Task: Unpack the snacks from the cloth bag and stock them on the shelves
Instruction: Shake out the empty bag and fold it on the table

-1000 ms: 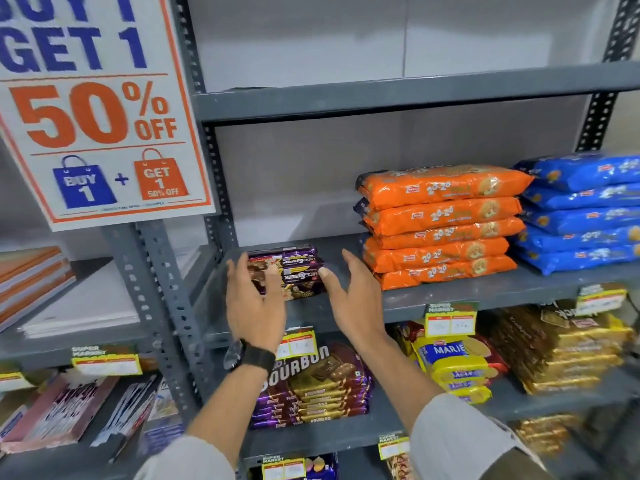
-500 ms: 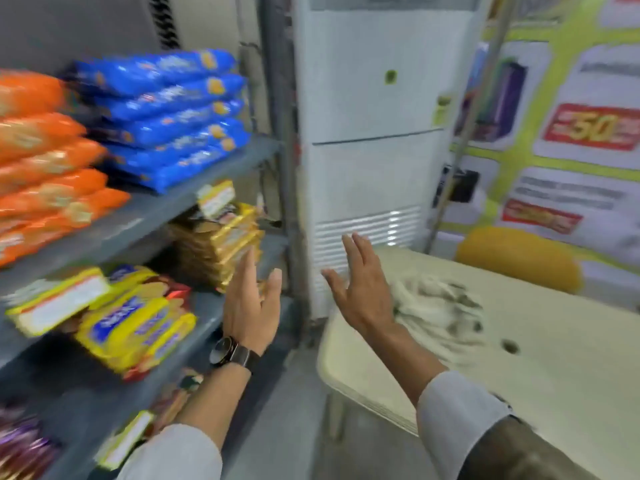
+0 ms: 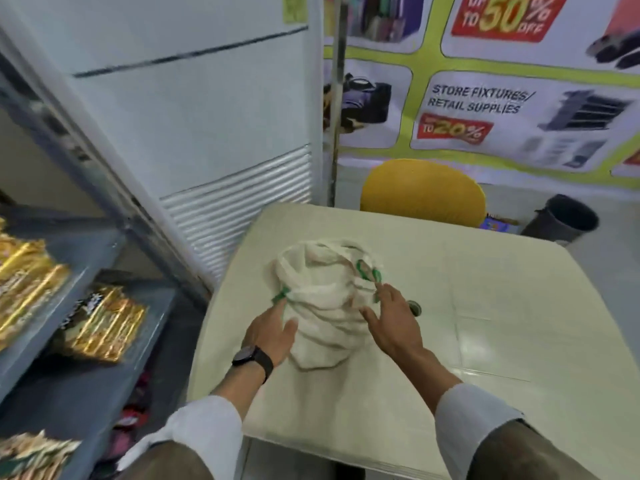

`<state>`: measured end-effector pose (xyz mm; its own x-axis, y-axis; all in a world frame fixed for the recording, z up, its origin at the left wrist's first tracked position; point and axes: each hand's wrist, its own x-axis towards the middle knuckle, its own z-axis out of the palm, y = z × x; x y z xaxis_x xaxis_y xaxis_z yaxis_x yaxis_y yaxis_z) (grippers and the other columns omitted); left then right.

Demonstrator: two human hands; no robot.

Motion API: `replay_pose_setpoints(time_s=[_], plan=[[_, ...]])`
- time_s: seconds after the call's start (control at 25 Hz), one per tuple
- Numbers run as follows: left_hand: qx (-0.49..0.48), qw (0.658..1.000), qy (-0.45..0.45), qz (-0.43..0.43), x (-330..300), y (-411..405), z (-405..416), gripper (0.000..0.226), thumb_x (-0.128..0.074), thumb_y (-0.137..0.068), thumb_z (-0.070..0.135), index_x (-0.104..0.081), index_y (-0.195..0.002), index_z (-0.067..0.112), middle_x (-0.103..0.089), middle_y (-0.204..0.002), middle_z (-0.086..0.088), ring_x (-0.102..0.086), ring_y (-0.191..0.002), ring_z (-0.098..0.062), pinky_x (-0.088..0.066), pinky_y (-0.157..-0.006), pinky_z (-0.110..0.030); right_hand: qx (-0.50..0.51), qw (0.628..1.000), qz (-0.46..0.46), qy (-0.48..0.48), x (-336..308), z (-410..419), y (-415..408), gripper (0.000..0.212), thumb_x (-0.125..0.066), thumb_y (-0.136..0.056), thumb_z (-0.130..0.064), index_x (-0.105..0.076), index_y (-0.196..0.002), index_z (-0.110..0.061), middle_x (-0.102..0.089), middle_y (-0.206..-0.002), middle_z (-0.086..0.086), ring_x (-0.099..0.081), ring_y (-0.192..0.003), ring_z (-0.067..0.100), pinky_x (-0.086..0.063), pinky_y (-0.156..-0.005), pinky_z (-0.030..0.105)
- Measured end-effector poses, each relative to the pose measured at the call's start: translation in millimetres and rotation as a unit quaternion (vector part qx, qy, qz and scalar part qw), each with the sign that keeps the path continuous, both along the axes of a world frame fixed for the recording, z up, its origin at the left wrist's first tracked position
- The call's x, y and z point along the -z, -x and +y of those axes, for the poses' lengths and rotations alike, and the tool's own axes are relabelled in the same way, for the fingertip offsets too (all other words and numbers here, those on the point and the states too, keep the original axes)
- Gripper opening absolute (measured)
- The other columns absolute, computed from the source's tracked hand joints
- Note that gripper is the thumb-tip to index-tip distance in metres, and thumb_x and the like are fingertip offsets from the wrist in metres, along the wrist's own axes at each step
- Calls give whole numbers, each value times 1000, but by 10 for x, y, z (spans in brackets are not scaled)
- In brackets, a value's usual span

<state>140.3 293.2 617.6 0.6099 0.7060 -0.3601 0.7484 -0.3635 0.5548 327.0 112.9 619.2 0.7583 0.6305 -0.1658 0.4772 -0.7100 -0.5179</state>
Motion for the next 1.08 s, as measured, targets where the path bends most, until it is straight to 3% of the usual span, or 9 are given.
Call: replay_pose_setpoints(time_s=[0.24,0.44,0.52,0.64,0.68,0.76,0.84,0.96,1.08], plan=[[45,999,13,22,323,-899,39,48,-52,-100,37,-51,-147,28,-55,-149,2,-51,-136,-21,-42,-112,-33,-31,998,28,37,311,401,-807,48,-55,-102,-33,-50,-146,-15,-52,-146,11,-50,-132,34,-41,-101,35],[175,980,-64,69,591,-1681,174,58,-44,-99,16,-34,-156,22,-35,-163,-2,-25,-152,-25,-30,-121,-37,-11,998,49,49,543,692,-1309,45,-55,-102,-38,-56,-143,-18,-58,-141,8,-53,-130,31,-46,-103,40],[128,979,-136,78,657,-1722,402,59,-45,-92,10,-44,-150,22,-46,-152,-6,-39,-138,-32,-42,-108,-43,18,996,58,70,668,787,-1352,48,-59,-97,-50,-60,-136,-21,-61,-131,6,-58,-122,30,-51,-94,41],[-69,977,-195,46,751,-1543,815,46,-53,-91,16,-52,-136,22,-51,-134,-13,-47,-117,-37,-44,-94,-48,85,988,78,104,814,923,-1311,55,-69,-83,-63,-64,-121,-24,-65,-111,2,-64,-103,29,-49,-75,36],[-148,977,-147,50,769,-1479,957,50,-57,-92,24,-45,-141,22,-47,-139,-15,-46,-122,-38,-40,-98,-51,107,984,83,113,841,948,-1292,49,-70,-81,-60,-65,-115,-26,-67,-102,2,-65,-95,29,-47,-70,34],[-277,957,61,59,793,-1431,1205,69,-63,-91,39,-36,-150,17,-48,-147,-18,-48,-130,-38,-38,-106,-51,138,980,96,108,867,981,-1295,24,-67,-83,-46,-69,-99,-28,-69,-89,1,-66,-86,29,-47,-66,32],[-301,930,212,17,727,-1401,1307,51,-69,-88,37,-62,-129,10,-67,-128,-16,-63,-113,-36,-51,-100,-46,158,977,132,57,823,984,-1319,11,-63,-83,-33,-70,-81,-24,-70,-80,-2,-67,-81,30,-47,-61,30],[-291,941,153,-83,436,-1322,1286,15,-76,-81,28,-72,-81,14,-73,-83,-5,-68,-83,-31,-56,-74,-37,268,917,268,-121,549,994,-1415,11,-60,-84,-19,-61,-76,-11,-70,-82,7,-67,-83,33,-47,-64,33],[-251,948,154,-123,57,-1263,1284,25,-81,-71,31,-67,-80,13,-71,-80,-3,-65,-77,-27,-49,-66,-32,311,844,355,-256,66,1049,-1513,17,-56,-97,-19,-52,-81,-15,-61,-87,15,-60,-80,28,-46,-67,39]])
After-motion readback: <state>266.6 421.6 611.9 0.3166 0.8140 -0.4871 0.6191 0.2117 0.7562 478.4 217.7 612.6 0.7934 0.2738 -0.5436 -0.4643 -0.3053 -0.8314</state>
